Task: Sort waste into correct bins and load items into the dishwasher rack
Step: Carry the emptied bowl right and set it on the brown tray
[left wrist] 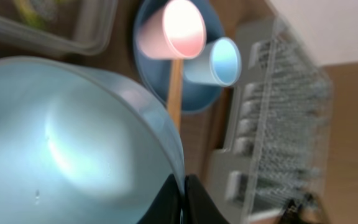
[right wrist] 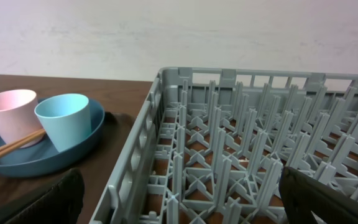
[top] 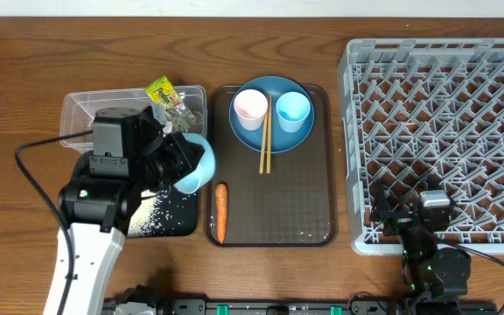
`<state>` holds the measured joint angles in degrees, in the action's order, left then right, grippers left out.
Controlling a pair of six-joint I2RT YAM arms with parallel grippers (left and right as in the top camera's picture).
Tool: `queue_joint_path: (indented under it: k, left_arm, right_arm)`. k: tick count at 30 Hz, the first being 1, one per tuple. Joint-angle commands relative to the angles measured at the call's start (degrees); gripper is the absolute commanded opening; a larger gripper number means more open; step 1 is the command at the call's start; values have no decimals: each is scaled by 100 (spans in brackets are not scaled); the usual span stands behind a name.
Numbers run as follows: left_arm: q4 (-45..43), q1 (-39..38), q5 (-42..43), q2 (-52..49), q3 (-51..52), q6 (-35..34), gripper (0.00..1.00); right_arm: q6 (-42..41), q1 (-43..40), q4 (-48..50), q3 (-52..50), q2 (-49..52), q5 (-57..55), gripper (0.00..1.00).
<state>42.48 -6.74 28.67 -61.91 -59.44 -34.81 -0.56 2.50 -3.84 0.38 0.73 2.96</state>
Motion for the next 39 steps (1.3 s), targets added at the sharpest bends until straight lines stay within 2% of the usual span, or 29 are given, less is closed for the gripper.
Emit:
queue_joint_path:
  k: [1, 4, 7, 10, 17, 21, 25, 30, 39]
  left_arm:
    - [485, -404, -1003, 197, -249, 868, 6]
    - [1104, -1034, -1504, 192, -210, 866, 6]
    - [1207, -1757, -1681, 155, -15, 855, 6]
    - [1119, -2511, -1897, 17, 72, 564, 6]
    - [719, -4273, -3134, -656, 74, -258, 6]
    - [59, -5040, -3237, -1379, 72, -424, 6]
    - [-584, -5449, -3239, -2162, 72, -431, 6]
    - [-1099, -5532, -3239, -2920, 72, -431, 6]
    - [-1939, -5532, -3250, -3265, 72, -400, 7]
  right_arm:
    - [44, 52, -24, -7, -9, -15, 99]
    - [44, 52, -24, -7, -9, -15, 99]
    - [44, 52, -24, -7, -9, -15, 99]
    - [44, 52, -24, -7, -9, -15, 99]
    - [44, 52, -24, -7, -9, -15, 99]
    - [44, 52, -24, -7, -9, -15, 99]
    - [44, 52, -24, -7, -9, -15, 99]
    - [44, 52, -24, -7, -9, -15, 99]
    - [44, 52, -24, -7, -9, -15, 99]
